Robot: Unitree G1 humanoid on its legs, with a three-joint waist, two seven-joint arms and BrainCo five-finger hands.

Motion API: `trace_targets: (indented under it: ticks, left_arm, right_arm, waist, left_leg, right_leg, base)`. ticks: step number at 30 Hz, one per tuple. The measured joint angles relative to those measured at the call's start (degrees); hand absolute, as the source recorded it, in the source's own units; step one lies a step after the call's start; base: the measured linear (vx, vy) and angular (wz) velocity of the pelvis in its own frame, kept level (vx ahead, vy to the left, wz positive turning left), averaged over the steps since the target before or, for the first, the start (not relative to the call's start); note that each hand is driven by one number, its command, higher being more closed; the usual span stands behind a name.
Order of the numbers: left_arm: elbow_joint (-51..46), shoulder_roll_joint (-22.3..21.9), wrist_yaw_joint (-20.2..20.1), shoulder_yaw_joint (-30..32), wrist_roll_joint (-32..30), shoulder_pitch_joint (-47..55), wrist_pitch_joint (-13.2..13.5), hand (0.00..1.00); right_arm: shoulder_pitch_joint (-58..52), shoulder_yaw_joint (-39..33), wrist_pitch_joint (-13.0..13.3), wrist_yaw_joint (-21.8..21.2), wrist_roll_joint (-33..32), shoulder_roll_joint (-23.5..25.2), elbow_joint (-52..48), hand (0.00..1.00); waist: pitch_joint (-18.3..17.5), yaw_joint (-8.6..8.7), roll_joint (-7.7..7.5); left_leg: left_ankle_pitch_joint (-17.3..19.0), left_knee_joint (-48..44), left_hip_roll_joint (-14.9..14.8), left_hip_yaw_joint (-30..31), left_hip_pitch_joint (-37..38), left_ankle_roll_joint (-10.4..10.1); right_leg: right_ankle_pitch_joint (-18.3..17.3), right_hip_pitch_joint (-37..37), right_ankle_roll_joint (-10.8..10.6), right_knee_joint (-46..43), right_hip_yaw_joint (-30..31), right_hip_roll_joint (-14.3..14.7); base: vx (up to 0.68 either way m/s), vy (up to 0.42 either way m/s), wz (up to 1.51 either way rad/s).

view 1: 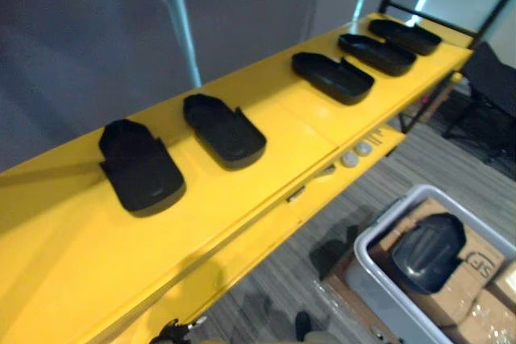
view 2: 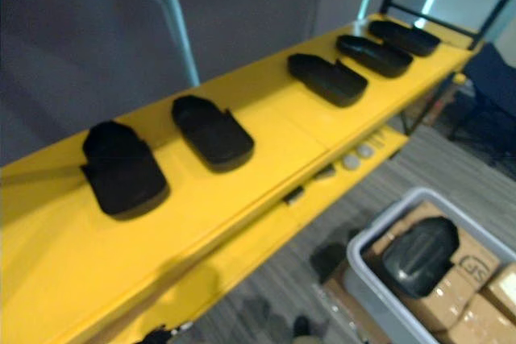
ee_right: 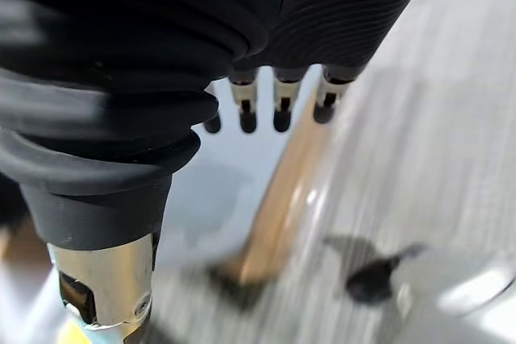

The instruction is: Walk over and take plastic housings, then place them on the shelf

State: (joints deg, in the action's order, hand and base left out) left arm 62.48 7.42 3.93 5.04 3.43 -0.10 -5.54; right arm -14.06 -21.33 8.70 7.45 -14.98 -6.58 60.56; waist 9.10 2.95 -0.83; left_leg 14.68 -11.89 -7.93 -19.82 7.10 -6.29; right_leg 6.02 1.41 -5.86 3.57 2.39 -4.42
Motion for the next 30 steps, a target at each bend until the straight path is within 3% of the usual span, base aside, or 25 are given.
trace_targets:
  ticks: [4,8,10,12,14,15,17,18,19,21,23,25,27,28,29,30]
  left_arm:
    - [-1.3,-0.1,-0.3,-6.4,1.3,-5.3,2.6,0.00]
    - [-3.1,-0.8,-0.6,-10.7,2.5,-7.9,2.9,0.00]
    - [-2.9,-1.2,-0.8,-12.6,1.9,-8.1,2.4,0.00]
    - [-2.8,-1.2,-0.9,-13.0,0.5,-7.5,1.1,0.00]
    - [-2.8,-1.0,-1.3,-12.4,0.5,-6.7,-0.6,0.00]
    - [-2.7,-0.2,-1.2,-11.9,-0.5,-5.9,-2.0,0.00]
    - [-2.9,0.5,-0.5,-9.6,-1.9,-5.0,-3.3,0.00]
    - [-3.2,1.3,0.1,-7.0,-1.7,-4.6,-3.7,0.00]
    - [-3.0,2.4,1.1,-2.6,-0.9,-3.6,-4.1,0.00]
    - [-4.3,3.7,1.9,-1.0,-0.7,-1.7,-4.3,0.00]
    - [-5.1,6.0,1.9,1.2,-1.0,1.1,-4.1,0.00]
    - [-5.1,7.5,1.8,1.7,-1.0,3.3,-3.6,0.00]
    - [-5.1,7.9,1.4,3.2,-1.0,5.9,-3.1,0.00]
    - [-5.1,8.0,1.4,3.9,-0.7,7.2,-3.0,0.00]
    - [-4.9,7.9,1.4,4.3,0.1,7.6,-2.8,0.00]
    - [-4.9,7.1,1.3,4.8,0.7,7.7,-2.7,0.00]
  right_arm:
    - [-1.6,-1.1,-1.2,-0.2,0.2,1.0,1.4,0.00]
    - [-1.5,-1.0,-3.1,-0.3,-1.4,2.6,1.7,0.00]
    - [-0.4,-0.9,-3.5,-0.3,-3.6,2.9,1.6,0.00]
    - [0.0,-0.8,-2.4,-0.6,-3.5,2.9,1.0,0.00]
    - [0.5,0.1,0.3,-0.6,-1.7,3.0,0.0,0.00]
    - [0.9,1.5,2.6,0.2,2.5,3.6,-1.4,0.00]
    - [1.0,3.6,4.1,0.1,5.3,4.0,-3.7,0.00]
    - [1.9,4.9,4.5,0.0,7.0,4.0,-4.5,0.00]
    - [3.2,5.0,4.5,0.0,9.5,4.0,-4.8,0.00]
    - [3.3,4.8,4.5,0.0,11.2,3.9,-4.6,0.00]
    - [5.6,4.7,4.6,-0.1,11.3,3.9,-3.2,0.00]
    - [7.4,4.8,4.8,0.0,11.3,3.4,-2.9,0.00]
    - [10.0,5.8,4.8,0.1,11.4,2.7,-2.7,0.00]
    - [11.5,6.1,4.8,0.2,11.4,2.7,-2.7,0.00]
    - [13.1,6.8,4.8,0.3,11.4,2.4,-2.6,0.00]
    - [14.1,7.1,4.8,0.3,11.4,2.1,-2.6,0.00]
  waist:
    - [0.2,1.24,-0.76]
    - [0.2,1.41,-0.78]
    - [0.5,2.02,-0.46]
    - [1.8,2.07,-0.03]
    - [3.2,2.04,0.41]
    - [3.6,1.91,-0.20]
    - [4.3,1.07,-0.90]
    - [5.0,-0.60,-1.37]
    - [6.0,-0.58,-0.87]
    - [5.8,-0.90,-0.40]
    - [5.7,-2.52,0.25]
    - [5.6,-3.77,0.09]
    - [5.3,-4.77,-0.43]
    - [4.6,-5.67,-1.62]
    - [4.3,-6.39,-1.98]
    - [4.3,-6.96,-1.66]
  left_leg:
    - [0.6,-0.2,0.6,-1.5,-0.2,0.0]
    - [0.7,-0.3,0.8,-1.0,-0.4,0.1]
    - [1.9,-2.3,0.9,2.6,-1.3,0.9]
    - [3.0,-4.5,0.8,2.8,-1.4,1.4]
    - [4.9,-5.9,0.6,2.4,-1.3,1.8]
    - [5.5,-7.0,0.7,0.1,-1.8,2.4]
    - [5.4,-7.4,0.6,-2.6,-2.4,3.5]
    - [4.9,-6.7,-0.2,-5.2,-2.3,4.4]
    - [4.1,-6.1,-2.1,-7.3,-2.3,5.0]
    - [3.2,-6.0,-3.9,-7.6,-3.2,4.9]
    - [0.4,-4.6,-6.3,-7.5,-5.2,4.8]
    - [-1.7,-3.5,-6.4,-7.4,-7.4,4.9]
    - [-2.8,-3.9,-6.2,-7.7,-9.7,4.5]
    - [-3.5,-4.3,-5.6,-7.8,-11.4,3.9]
    - [-5.2,-4.0,-5.5,-7.4,-12.6,3.3]
    - [-6.3,-3.3,-5.7,-7.3,-12.9,2.9]
  right_leg:
    - [1.1,-1.4,0.0,0.9,2.5,-0.1]
    - [1.1,-1.5,-0.1,0.9,2.5,-0.2]
    - [1.3,-1.4,-0.3,0.8,2.6,-0.1]
    - [1.4,-1.4,-0.4,0.0,3.2,-0.1]
    - [1.6,-3.0,-0.5,-2.0,4.1,0.6]
    - [3.6,-4.8,-0.3,-2.4,3.8,0.9]
    - [10.2,-6.3,1.2,0.1,1.1,1.9]
    - [15.5,-7.7,1.9,1.7,-0.2,3.2]
    - [11.6,-8.4,3.7,-1.7,-10.4,3.0]
    - [3.2,-8.4,6.8,-10.5,-18.2,2.0]
    - [-5.0,-7.2,5.8,-20.5,-23.2,-0.2]
    - [-7.0,-4.8,5.2,-22.4,-24.6,-3.4]
    - [-5.5,-1.9,4.8,-20.5,-26.5,-6.9]
    - [1.7,-0.2,5.0,-17.2,-27.1,-8.8]
    - [1.1,1.2,3.1,-12.3,-26.7,-7.9]
    - [1.2,1.5,3.1,-10.2,-27.3,-7.2]
  base:
    - [-0.02,0.019,-0.31]
    - [0.01,0.002,-0.03]
    - [0.04,-0.001,-0.03]
    - [-0.02,0.053,-0.24]
    - [-0.09,0.067,-0.66]
    - [-0.15,-0.007,-0.95]
    - [-0.23,-0.101,-1.14]
    - [-0.29,-0.099,-1.34]
    - [-0.26,-0.047,-1.09]
    - [-0.18,0.033,-0.33]
    - [0.02,0.048,-0.17]
    - [0.22,0.056,-0.11]
    - [0.16,0.013,-0.17]
    - [0.04,-0.129,-0.09]
    - [-0.01,-0.190,-0.14]
    - [-0.08,-0.282,-0.24]
